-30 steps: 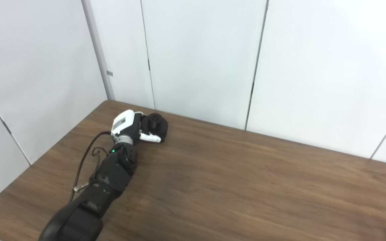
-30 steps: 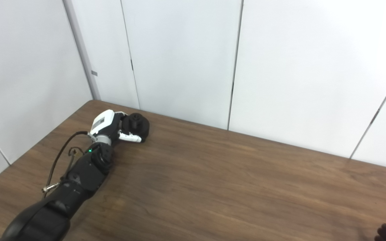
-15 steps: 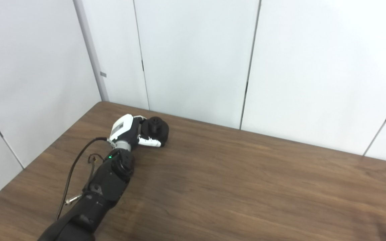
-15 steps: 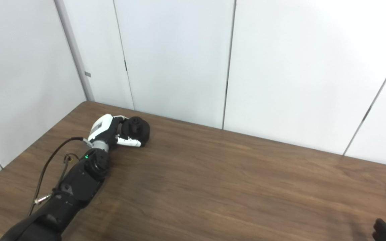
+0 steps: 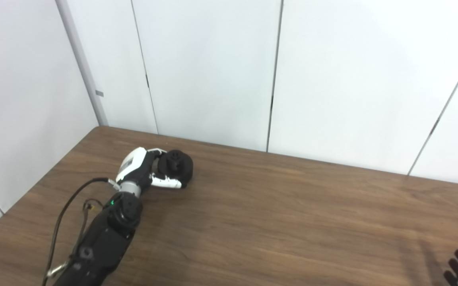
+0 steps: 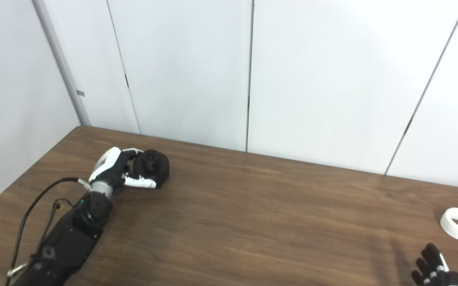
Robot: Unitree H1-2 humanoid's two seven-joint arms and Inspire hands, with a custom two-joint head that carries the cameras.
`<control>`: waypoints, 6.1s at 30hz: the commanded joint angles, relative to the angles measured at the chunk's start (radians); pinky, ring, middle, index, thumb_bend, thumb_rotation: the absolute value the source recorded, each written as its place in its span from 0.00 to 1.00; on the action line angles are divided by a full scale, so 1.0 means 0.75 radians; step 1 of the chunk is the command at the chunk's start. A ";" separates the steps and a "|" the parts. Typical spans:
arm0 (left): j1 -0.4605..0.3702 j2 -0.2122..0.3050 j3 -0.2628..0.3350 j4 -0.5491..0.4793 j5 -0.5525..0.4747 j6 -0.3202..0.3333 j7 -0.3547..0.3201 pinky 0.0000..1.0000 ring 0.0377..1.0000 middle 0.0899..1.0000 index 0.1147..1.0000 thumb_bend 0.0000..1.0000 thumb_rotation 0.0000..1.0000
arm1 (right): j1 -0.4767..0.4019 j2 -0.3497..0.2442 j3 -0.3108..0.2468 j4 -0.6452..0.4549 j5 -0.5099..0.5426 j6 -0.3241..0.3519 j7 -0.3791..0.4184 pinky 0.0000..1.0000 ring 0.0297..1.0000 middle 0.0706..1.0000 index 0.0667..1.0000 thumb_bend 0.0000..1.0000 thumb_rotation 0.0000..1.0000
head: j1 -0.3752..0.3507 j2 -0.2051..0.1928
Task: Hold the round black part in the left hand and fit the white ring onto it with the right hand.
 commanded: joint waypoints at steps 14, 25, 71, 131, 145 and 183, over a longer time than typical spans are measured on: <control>0.188 -0.102 -0.200 -0.381 0.073 0.000 -0.138 0.89 0.95 0.85 0.42 0.51 0.06 | -0.033 -0.010 0.016 0.015 -0.038 -0.083 0.017 1.00 1.00 1.00 0.97 0.54 1.00 | -0.099 0.039; 0.353 -0.137 -0.327 -0.572 0.102 -0.153 -0.228 0.94 0.96 0.85 0.42 0.51 0.06 | -0.040 0.003 0.047 0.041 -0.088 -0.125 -0.001 1.00 1.00 0.98 0.96 0.59 1.00 | -0.235 0.142; 0.567 -0.267 -0.445 -0.724 0.358 -0.394 -0.347 1.00 0.95 0.84 0.42 0.51 0.06 | -0.123 0.044 0.097 -0.051 -0.089 0.043 -0.067 0.99 1.00 0.96 0.94 0.66 1.00 | -0.396 0.368; 0.627 -0.243 -0.402 -0.511 0.379 -0.625 -0.159 0.99 0.88 0.79 0.42 0.52 0.05 | -0.047 0.094 0.164 0.170 -0.173 -0.279 -0.074 0.97 0.97 0.94 0.91 0.62 0.95 | -0.730 -0.100; 0.637 -0.253 -0.412 -0.573 0.380 -0.571 -0.191 0.98 0.88 0.79 0.42 0.52 0.05 | -0.217 -0.196 0.077 -0.160 -0.506 0.082 -0.085 0.92 0.93 0.90 0.89 0.77 0.47 | -0.754 -0.066; 0.662 -0.247 -0.387 -0.597 0.377 -0.579 -0.191 0.96 0.88 0.80 0.42 0.52 0.05 | -0.901 -0.807 0.349 0.527 -1.124 0.311 0.233 0.92 1.00 0.98 0.85 0.99 0.29 | -0.799 -0.033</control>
